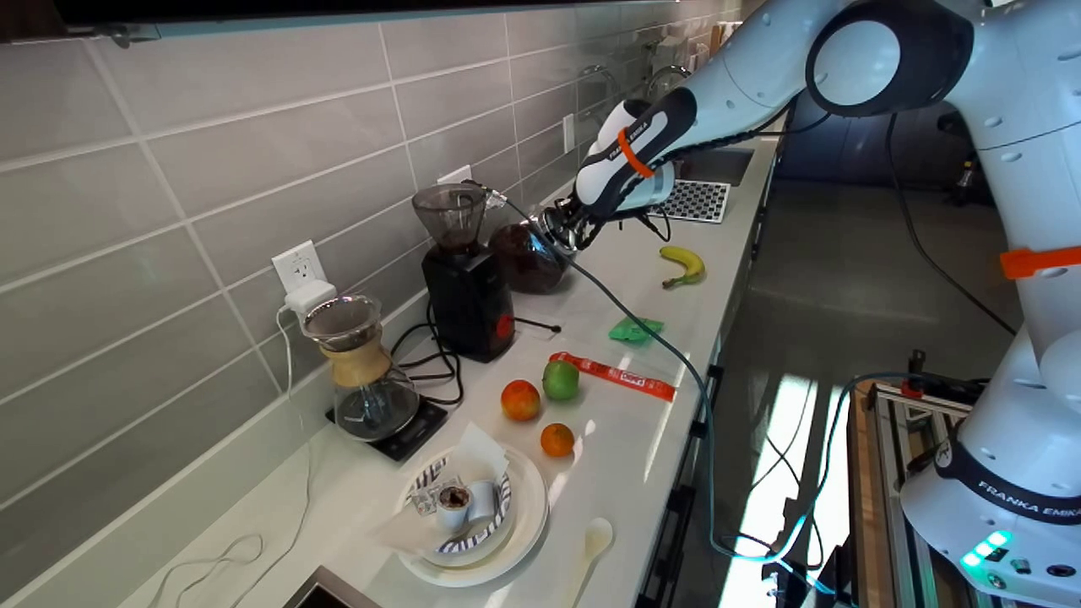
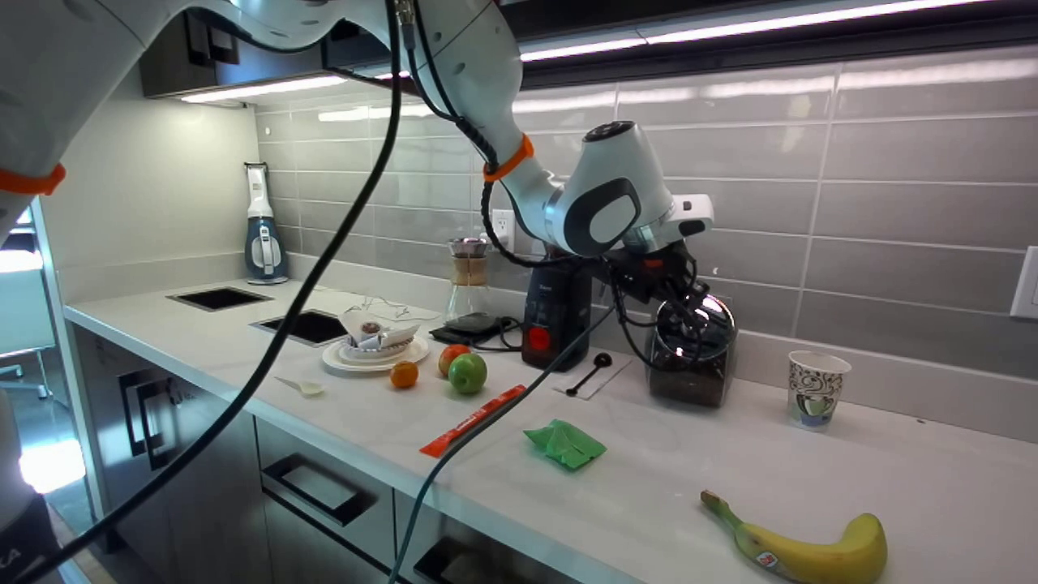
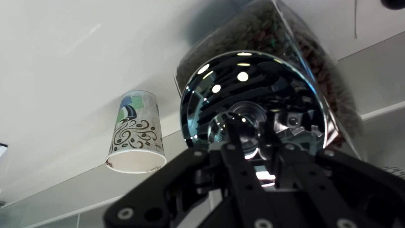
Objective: Remove the silver lid from the glass container.
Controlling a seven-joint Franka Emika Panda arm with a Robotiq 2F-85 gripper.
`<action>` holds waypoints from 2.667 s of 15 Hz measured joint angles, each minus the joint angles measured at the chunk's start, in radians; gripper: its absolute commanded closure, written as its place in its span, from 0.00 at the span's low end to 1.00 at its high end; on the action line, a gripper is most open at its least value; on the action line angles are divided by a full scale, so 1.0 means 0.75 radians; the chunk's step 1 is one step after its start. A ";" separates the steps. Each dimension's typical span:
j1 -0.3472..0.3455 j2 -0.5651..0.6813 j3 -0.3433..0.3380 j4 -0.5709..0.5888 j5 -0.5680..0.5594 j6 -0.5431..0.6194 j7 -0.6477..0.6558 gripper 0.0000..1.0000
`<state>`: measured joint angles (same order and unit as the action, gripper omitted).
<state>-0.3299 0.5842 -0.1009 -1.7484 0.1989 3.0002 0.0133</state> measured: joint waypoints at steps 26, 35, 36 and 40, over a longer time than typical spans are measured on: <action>-0.481 -0.007 0.464 0.030 0.028 -0.012 -0.358 0.00; -0.502 0.018 0.509 0.029 0.022 -0.012 -0.475 0.00; -0.503 0.022 0.512 0.029 0.022 -0.012 -0.495 0.00; -0.520 0.037 0.542 0.030 0.022 -0.012 -0.551 0.00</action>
<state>-0.7196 0.6120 0.3057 -1.7259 0.2156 2.9909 -0.3997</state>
